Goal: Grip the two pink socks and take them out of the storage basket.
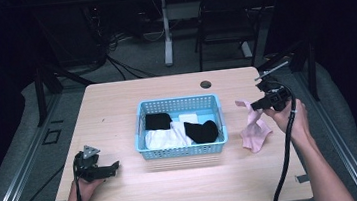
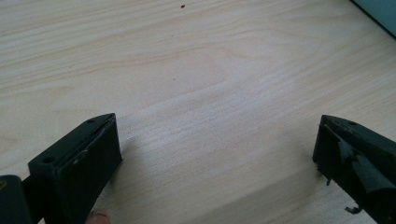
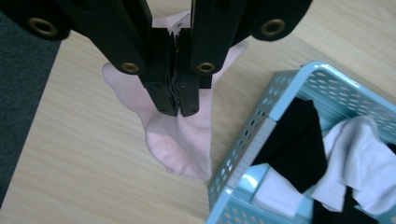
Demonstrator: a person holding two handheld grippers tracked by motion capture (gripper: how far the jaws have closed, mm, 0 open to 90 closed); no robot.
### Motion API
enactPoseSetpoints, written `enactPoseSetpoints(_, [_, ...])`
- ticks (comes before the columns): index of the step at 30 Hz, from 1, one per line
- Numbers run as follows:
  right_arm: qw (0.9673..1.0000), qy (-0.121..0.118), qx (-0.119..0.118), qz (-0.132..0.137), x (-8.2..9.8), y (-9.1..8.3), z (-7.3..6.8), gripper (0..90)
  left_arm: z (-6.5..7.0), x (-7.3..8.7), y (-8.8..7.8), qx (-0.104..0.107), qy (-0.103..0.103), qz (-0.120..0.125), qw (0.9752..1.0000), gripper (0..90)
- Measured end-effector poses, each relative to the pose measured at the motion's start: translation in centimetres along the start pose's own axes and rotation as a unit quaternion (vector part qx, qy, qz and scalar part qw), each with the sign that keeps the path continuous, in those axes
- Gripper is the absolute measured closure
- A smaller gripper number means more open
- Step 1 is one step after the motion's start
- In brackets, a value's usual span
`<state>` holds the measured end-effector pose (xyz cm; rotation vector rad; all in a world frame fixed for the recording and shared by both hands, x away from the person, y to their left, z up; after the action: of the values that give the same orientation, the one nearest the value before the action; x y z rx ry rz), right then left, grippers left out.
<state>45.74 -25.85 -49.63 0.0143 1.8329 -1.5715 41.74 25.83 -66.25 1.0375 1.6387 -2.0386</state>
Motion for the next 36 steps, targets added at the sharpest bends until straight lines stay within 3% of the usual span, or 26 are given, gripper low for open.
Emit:
enactPoseSetpoints(1, [1.0,0.007,0.001,-0.007,0.6,1.1,0.4,87.9,0.0,0.0,0.0,0.0,0.0,0.0,1.0,0.9])
enactPoseSetpoints(5, [0.9996,0.018,0.003,-0.022,1.7,3.1,1.0,87.7,0.0,0.0,0.0,0.0,0.0,0.001,1.0,0.8])
enactPoseSetpoints(8, [0.9996,0.018,0.012,-0.018,2.1,4.1,1.6,87.5,0.0,0.0,0.0,0.0,0.0,0.002,1.0,0.8])
enactPoseSetpoints(11, [0.9994,0.033,-0.003,-0.005,2.6,5.2,2.0,80.6,0.0,0.0,0.0,0.0,0.0,0.001,1.0,0.8])
enactPoseSetpoints(13, [0.9993,0.036,-0.005,0.002,2.6,5.1,2.0,67.0,0.0,0.0,0.0,0.0,0.0,0.002,1.0,0.9])
enactPoseSetpoints(15, [0.9991,0.04,-0.008,0.01,2.5,4.9,2.0,66.3,0.0,0.0,0.0,0.0,0.0,0.001,1.0,0.9])
enactPoseSetpoints(17, [0.9987,0.043,-0.01,0.027,2.5,3.9,2.0,52.2,0.0,0.0,0.0,0.0,0.0,0.002,1.0,0.9])
enactPoseSetpoints(18, [0.9987,0.043,-0.01,0.027,2.5,3.9,2.0,52.2,0.0,0.0,0.0,0.0,0.0,0.002,1.0,0.8])
enactPoseSetpoints(19, [0.9985,0.043,-0.011,0.033,2.8,3.2,1.9,42.4,0.0,0.0,0.0,0.0,0.0,0.001,1.0,0.8])
enactPoseSetpoints(20, [0.9985,0.043,-0.011,0.033,2.8,3.2,1.9,42.4,0.0,0.0,0.0,0.0,0.0,0.001,1.0,0.9])
enactPoseSetpoints(23, [0.9985,0.041,-0.01,0.035,4.1,2.1,1.9,23.2,0.0,0.0,0.0,0.0,0.0,0.001,1.0,0.9])
enactPoseSetpoints(24, [0.9985,0.041,-0.01,0.035,4.1,2.1,1.9,23.2,0.0,0.0,0.0,0.0,0.0,0.001,1.0,0.9])
enactPoseSetpoints(25, [0.9983,0.041,-0.01,0.039,4.9,1.7,1.7,16.6,0.0,0.0,0.0,0.0,0.0,0.0,1.0,0.8])
enactPoseSetpoints(30, [0.9986,0.037,-0.006,0.037,6.8,1.2,1.2,10.9,0.0,0.0,0.0,0.0,0.0,0.0,1.0,0.9])
enactPoseSetpoints(33, [0.9994,0.03,-0.001,0.018,9.5,1.7,0.4,5.3,0.0,0.0,0.0,-0.001,-0.001,0.002,1.0,0.9])
enactPoseSetpoints(34, [0.9994,0.03,-0.001,0.018,9.5,1.7,0.4,5.3,0.0,0.0,0.0,-0.001,-0.001,0.002,1.0,0.9])
enactPoseSetpoints(36, [0.9995,0.032,-0.004,-0.005,11.5,2.6,0.1,3.7,0.0,0.0,0.0,0.0,-0.001,0.001,1.0,0.9])
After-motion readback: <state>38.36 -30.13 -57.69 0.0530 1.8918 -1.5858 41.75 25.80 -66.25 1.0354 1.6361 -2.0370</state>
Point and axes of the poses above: each handheld gripper's, and its own axes: y roughly forward along the jaws, x roughly out of its underside, z roughly to its right, the point moved 10 cm from there along y, roughly forward along the jaws, and after that the axes turned 6 degrees about -y, right-handed, at the moved point
